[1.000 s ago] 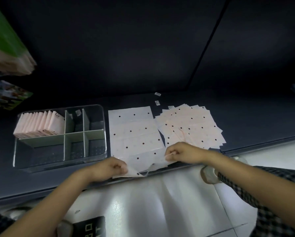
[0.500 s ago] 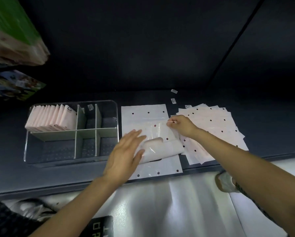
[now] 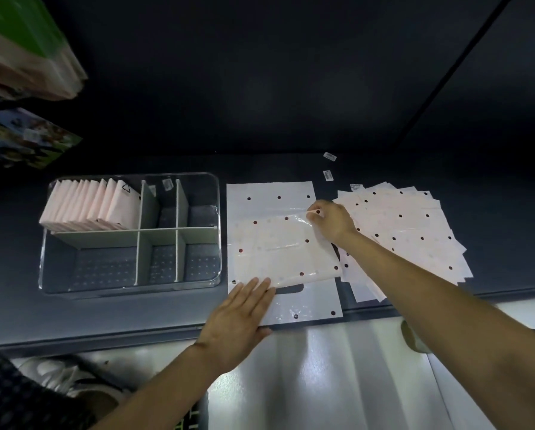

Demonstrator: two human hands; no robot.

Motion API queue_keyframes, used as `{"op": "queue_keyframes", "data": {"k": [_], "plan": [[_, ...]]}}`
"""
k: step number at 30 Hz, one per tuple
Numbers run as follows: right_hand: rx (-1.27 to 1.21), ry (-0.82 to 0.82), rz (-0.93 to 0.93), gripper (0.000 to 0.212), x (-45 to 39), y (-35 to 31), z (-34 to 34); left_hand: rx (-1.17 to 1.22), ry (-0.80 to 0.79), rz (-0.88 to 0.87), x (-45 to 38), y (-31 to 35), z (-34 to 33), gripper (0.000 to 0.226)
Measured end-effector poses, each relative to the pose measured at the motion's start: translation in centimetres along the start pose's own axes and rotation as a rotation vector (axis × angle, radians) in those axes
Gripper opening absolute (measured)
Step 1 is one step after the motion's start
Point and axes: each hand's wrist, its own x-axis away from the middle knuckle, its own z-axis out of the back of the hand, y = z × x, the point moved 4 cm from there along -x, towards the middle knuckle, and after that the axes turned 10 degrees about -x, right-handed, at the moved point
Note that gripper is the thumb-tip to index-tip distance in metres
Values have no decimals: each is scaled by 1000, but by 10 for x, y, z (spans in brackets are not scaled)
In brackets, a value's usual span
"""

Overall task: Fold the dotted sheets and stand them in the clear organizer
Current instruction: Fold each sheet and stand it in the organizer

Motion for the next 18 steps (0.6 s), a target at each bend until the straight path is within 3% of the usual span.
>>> {"op": "queue_keyframes", "data": {"k": [4, 9, 11, 15, 18], "plan": [[132, 134, 267, 34, 40, -12, 1, -6, -14, 17, -2, 0, -4, 70], [367, -74, 780, 41, 133, -18, -43, -40, -29, 41, -7, 1, -7, 71], [450, -190, 804, 52, 153, -11, -60, -35, -29, 45, -7, 2, -6, 72], [649, -195, 720, 61, 158, 9, -52, -54, -32, 51, -6, 3, -6, 74], [714, -288, 610, 65, 151, 38, -36, -66, -21, 47, 0, -3, -6, 74]]}}
